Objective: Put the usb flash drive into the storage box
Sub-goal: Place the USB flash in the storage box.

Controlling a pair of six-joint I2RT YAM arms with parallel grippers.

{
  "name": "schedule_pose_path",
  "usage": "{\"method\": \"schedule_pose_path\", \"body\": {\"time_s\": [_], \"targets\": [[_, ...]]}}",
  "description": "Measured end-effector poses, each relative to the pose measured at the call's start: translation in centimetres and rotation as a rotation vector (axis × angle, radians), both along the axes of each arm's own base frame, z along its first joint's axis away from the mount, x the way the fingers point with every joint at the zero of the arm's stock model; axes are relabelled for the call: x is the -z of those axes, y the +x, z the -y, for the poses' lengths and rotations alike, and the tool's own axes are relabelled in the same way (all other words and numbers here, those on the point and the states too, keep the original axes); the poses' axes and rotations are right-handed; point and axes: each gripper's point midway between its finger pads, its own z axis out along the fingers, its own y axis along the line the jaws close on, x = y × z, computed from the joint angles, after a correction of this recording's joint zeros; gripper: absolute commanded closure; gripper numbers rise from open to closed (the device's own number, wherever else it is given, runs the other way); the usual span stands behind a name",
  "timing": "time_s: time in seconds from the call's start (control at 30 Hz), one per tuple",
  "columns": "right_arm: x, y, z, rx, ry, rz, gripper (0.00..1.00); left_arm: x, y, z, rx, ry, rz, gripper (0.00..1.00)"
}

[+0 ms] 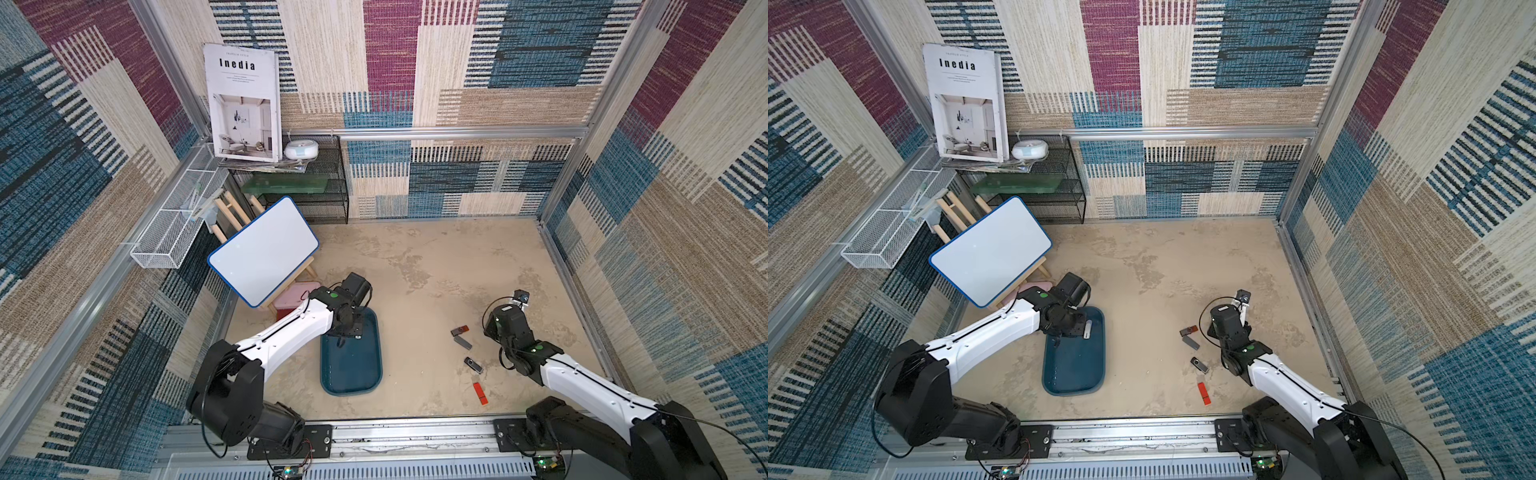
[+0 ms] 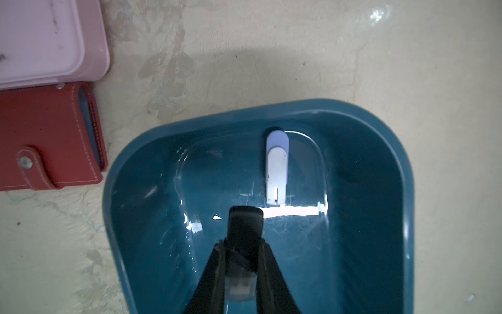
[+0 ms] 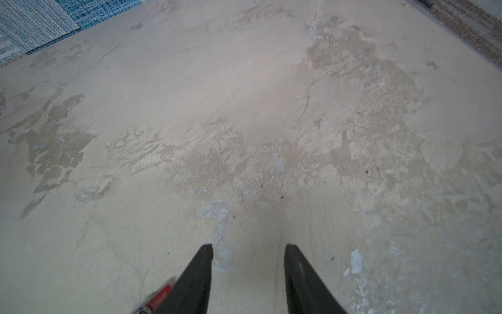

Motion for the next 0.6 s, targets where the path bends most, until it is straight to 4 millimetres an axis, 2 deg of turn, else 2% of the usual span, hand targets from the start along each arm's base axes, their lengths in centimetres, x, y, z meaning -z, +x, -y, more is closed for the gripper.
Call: {"method": "schedule_pose_path", "body": {"time_s": [0.2, 0.43, 0.53, 0.6], "targets": [[0.0, 0.0, 0.0, 0.0, 0.0, 0.001, 0.52, 2.0, 1.4, -0.4, -0.038, -0.002, -0.021, 0.94], [0.0, 0.0, 0.0, 0.0, 0.001, 0.001, 0.52, 4.6, 1.9, -0.4, -0.052, -0.003, -0.059, 0.9], [0.0, 0.0, 0.0, -0.001, 0.001, 0.001, 0.52, 5.5, 2.0, -0.1, -0.049, -0.005, -0.075, 0.87], [0.0, 0.0, 0.0, -0.001, 0.001, 0.001, 0.52, 5.6, 2.1, 0.0, -0.052, -0.007, -0.073, 0.81]]}}
